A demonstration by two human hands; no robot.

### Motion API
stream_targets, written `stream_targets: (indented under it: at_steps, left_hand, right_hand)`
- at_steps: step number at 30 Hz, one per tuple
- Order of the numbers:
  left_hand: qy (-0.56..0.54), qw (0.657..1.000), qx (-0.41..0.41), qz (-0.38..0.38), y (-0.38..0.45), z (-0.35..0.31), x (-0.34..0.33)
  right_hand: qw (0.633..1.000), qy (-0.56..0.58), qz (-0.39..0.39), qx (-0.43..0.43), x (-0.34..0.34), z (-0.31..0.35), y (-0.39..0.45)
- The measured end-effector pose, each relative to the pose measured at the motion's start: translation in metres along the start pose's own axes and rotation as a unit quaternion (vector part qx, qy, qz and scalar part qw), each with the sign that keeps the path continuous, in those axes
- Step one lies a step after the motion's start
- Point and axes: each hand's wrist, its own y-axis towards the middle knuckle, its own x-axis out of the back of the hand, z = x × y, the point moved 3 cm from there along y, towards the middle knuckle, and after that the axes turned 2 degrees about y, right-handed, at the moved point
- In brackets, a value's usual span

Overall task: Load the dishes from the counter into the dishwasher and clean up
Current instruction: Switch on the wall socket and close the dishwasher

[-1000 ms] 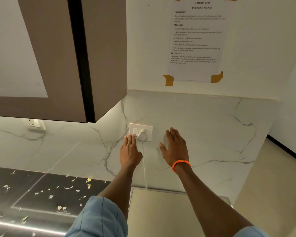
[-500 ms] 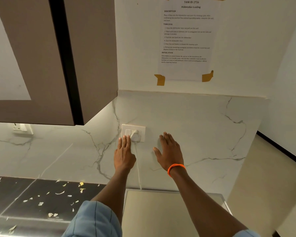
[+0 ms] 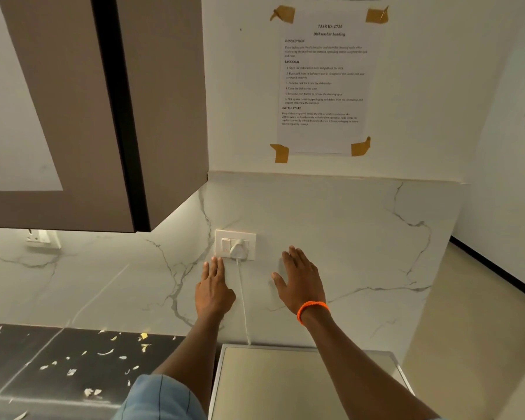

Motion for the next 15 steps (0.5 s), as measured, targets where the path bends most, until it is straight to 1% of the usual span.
stream_targets:
  at_steps: [4,8,15]
  left_hand:
    - [-0.007,1.000,0.017,0.006,-0.018,0.002,-0.007]
    - [0.004,1.000,0.005,0.018,-0.045,0.002,-0.012]
    - [0.023,0.998,-0.004,0.052,-0.126,0.006,-0.022]
  right_hand:
    - [1.000,-0.001,0.006,-0.002,-0.002,-0.002,-0.012]
    - [1.000,0.006,0.008,-0.002,-0.005,-0.002,-0.030]
    - [1.000,0.017,0.023,-0.005,-0.015,-0.007,-0.095]
